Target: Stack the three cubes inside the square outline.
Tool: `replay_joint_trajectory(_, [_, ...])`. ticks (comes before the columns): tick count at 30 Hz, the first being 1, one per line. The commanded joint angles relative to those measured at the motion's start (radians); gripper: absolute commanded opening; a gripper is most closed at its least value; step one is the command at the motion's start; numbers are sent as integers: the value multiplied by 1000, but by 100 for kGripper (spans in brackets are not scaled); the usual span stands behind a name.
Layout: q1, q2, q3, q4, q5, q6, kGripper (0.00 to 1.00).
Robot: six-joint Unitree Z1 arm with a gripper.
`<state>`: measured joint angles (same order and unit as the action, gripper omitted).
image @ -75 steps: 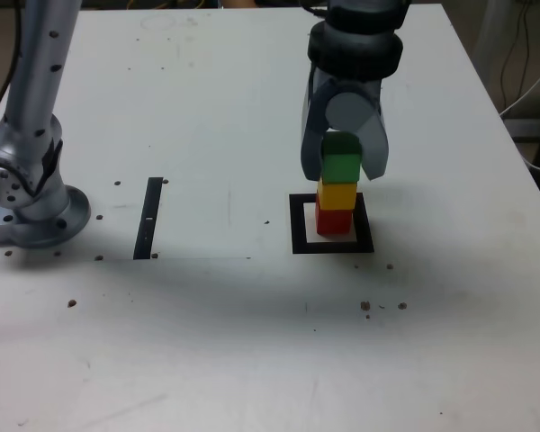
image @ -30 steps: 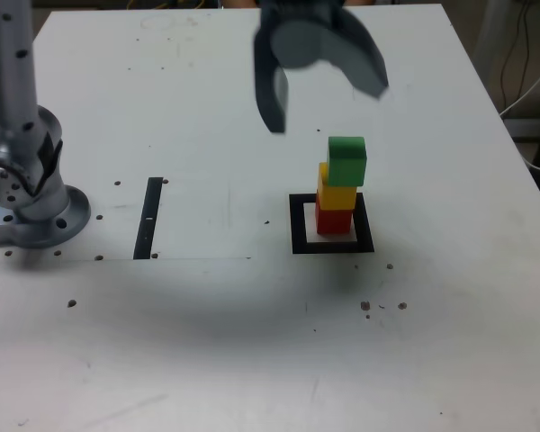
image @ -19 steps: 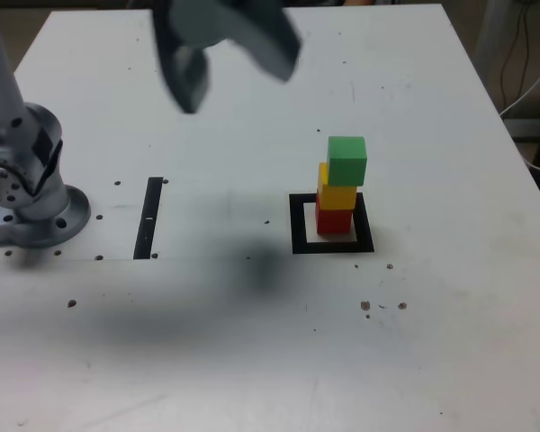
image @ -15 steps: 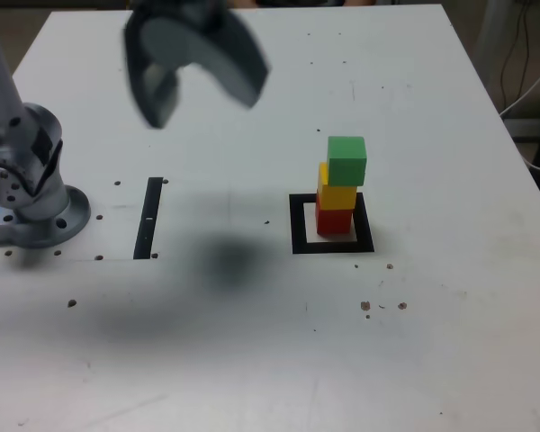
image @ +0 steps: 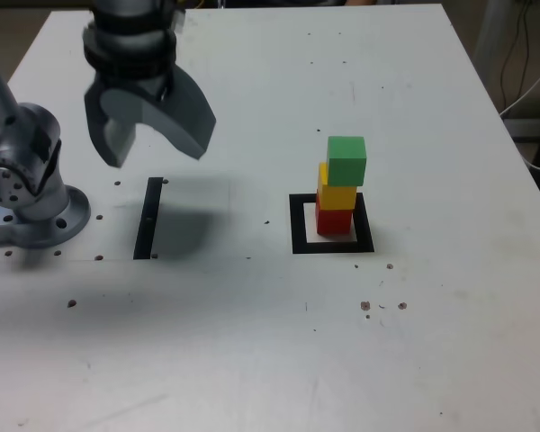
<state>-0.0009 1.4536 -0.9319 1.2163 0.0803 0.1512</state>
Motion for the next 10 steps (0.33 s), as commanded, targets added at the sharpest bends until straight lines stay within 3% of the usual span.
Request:
replay_joint_trajectory(1, [2,9,27,-35,1,-4,100])
replay_joint_trajectory(10, [14,17,103,-97,31,-72,99])
